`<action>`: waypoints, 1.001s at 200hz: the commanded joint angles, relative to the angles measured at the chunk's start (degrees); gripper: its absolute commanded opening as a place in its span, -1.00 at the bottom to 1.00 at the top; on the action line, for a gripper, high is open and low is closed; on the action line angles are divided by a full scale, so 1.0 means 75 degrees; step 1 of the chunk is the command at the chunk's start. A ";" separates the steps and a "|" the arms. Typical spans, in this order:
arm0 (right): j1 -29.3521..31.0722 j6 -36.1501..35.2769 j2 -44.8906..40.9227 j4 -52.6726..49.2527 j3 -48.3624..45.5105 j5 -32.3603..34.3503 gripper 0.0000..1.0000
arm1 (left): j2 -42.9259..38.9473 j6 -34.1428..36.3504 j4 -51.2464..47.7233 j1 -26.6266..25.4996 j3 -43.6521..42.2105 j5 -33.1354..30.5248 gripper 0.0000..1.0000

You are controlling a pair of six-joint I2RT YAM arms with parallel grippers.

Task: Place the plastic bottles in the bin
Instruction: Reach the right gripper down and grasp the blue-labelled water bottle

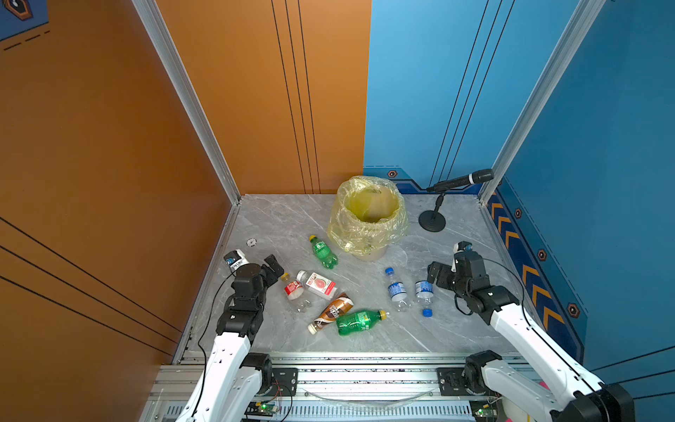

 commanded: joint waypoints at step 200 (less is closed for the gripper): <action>0.1285 0.0713 0.2789 0.0732 0.0311 0.1090 -0.04 | -0.0596 -0.0529 -0.0966 0.0266 -0.0409 0.0395 0.97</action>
